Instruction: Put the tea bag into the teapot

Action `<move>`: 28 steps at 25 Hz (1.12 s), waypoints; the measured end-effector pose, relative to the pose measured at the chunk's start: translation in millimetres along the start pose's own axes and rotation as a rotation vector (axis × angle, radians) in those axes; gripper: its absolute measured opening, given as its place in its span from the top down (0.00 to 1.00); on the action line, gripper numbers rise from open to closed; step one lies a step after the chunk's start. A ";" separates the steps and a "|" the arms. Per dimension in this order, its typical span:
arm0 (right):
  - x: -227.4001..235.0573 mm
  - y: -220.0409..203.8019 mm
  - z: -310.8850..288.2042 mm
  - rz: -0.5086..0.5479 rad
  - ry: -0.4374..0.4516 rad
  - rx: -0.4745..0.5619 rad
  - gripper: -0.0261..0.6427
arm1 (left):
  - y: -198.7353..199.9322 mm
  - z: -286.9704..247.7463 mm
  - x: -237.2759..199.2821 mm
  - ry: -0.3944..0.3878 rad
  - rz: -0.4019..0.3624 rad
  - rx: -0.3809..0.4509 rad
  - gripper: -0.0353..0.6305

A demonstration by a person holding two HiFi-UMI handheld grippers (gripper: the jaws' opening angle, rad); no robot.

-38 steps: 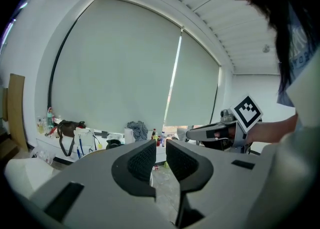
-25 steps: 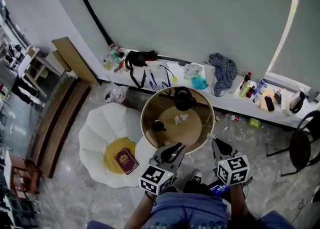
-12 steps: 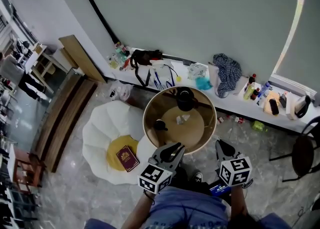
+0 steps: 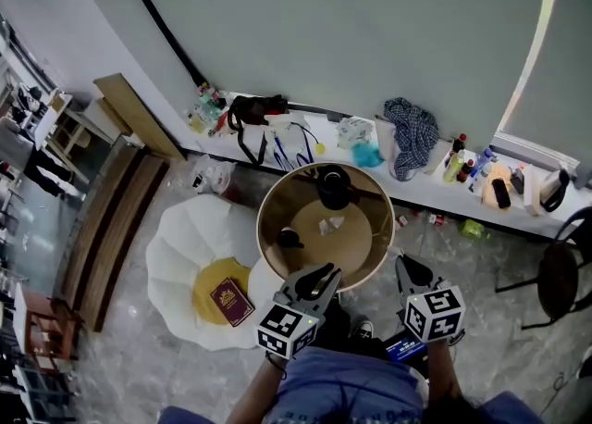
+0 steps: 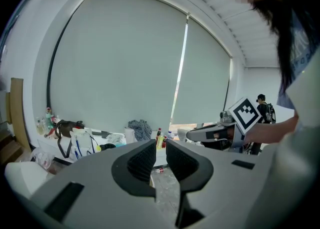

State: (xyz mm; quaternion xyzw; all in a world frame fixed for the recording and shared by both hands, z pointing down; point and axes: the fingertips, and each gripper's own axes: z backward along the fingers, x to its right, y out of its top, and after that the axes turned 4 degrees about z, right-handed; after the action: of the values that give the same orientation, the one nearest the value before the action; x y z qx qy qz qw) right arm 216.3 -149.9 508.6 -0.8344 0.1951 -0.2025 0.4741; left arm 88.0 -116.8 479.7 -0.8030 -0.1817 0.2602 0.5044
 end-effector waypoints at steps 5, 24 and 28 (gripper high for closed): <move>4.5 18.0 -30.0 0.026 0.006 -0.015 0.93 | 3.8 -8.4 -24.3 0.002 -0.006 -0.019 0.86; 11.1 78.2 -214.8 0.211 0.072 -0.137 0.93 | 20.0 -59.8 -157.5 -0.037 0.014 -0.043 0.86; 16.6 80.9 -256.1 0.229 0.086 -0.171 0.93 | 13.1 -72.8 -182.3 -0.051 0.033 -0.059 0.86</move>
State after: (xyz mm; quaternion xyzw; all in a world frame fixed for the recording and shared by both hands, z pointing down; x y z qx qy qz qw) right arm 85.5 -379.2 560.8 -0.8346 0.3256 -0.1655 0.4123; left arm -13.4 -275.6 536.5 -0.8136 -0.1889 0.2833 0.4713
